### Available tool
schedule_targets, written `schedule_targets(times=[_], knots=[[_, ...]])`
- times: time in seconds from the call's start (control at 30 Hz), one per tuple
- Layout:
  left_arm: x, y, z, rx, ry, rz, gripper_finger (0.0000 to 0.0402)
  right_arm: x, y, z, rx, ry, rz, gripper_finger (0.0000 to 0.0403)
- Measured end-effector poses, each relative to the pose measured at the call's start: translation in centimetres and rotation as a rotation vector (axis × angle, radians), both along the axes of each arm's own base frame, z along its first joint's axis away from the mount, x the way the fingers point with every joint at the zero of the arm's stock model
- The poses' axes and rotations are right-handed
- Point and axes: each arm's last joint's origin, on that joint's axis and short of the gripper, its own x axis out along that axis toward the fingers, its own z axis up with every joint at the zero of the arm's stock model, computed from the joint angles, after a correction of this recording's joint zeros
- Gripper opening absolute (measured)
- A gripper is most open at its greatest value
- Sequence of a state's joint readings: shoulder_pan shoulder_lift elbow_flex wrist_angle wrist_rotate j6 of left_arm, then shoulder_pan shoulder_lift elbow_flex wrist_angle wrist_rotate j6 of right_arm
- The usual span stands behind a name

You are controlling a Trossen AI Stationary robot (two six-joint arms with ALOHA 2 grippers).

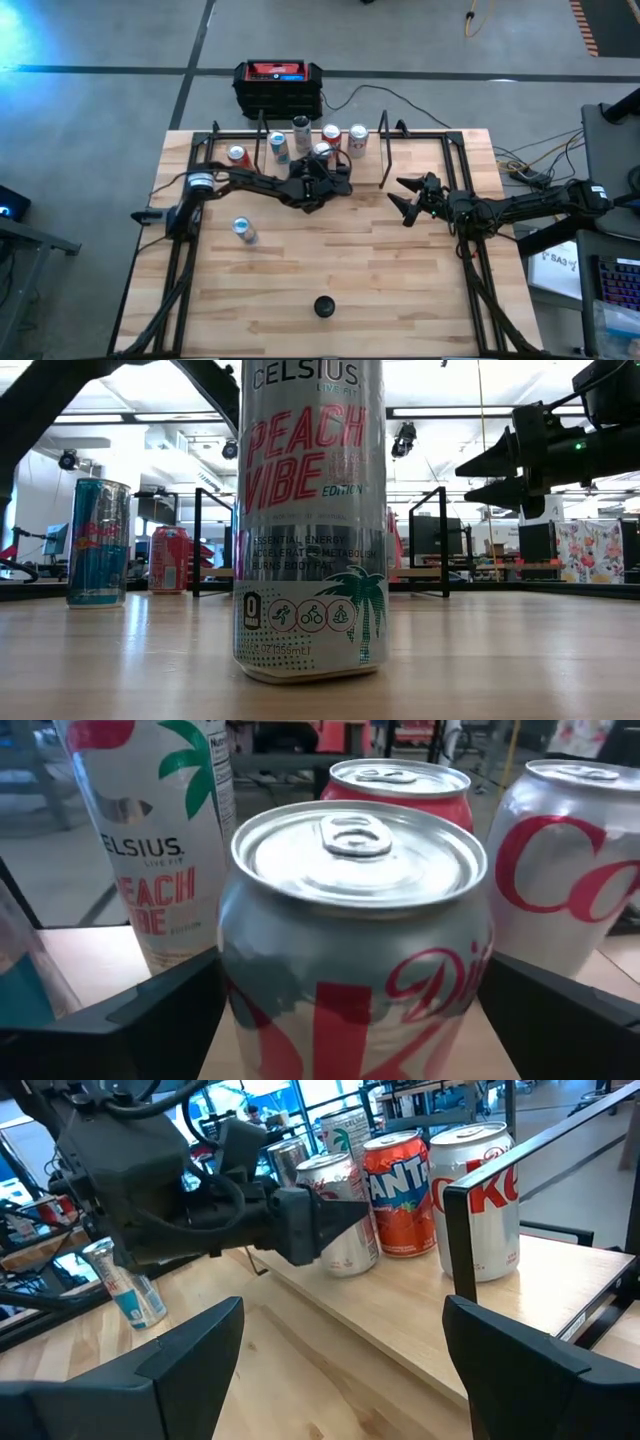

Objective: Place canned beverage on shelf
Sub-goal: Put the red and silver soda can on the shelf aligned with the other red and silver soda can

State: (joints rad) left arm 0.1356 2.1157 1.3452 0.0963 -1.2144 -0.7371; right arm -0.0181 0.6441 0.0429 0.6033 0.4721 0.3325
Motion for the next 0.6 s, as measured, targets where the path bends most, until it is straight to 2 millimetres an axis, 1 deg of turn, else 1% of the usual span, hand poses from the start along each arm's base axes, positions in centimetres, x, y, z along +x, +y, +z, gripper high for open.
schedule_targets(times=[0.2,0.5,0.6], knots=[[0.77,0.16,-0.63,0.035,0.009,0.045,0.0368,0.0,0.0,0.0,0.0,0.0,0.0,0.0327],[0.79,0.11,-0.69,0.036,0.012,0.045,0.03,0.0,0.0,0.0,0.0,0.0,0.0,0.0327],[0.79,0.09,-0.69,0.035,0.011,0.044,0.0288,0.0,0.0,0.0,0.0,0.001,0.0,0.0327]])
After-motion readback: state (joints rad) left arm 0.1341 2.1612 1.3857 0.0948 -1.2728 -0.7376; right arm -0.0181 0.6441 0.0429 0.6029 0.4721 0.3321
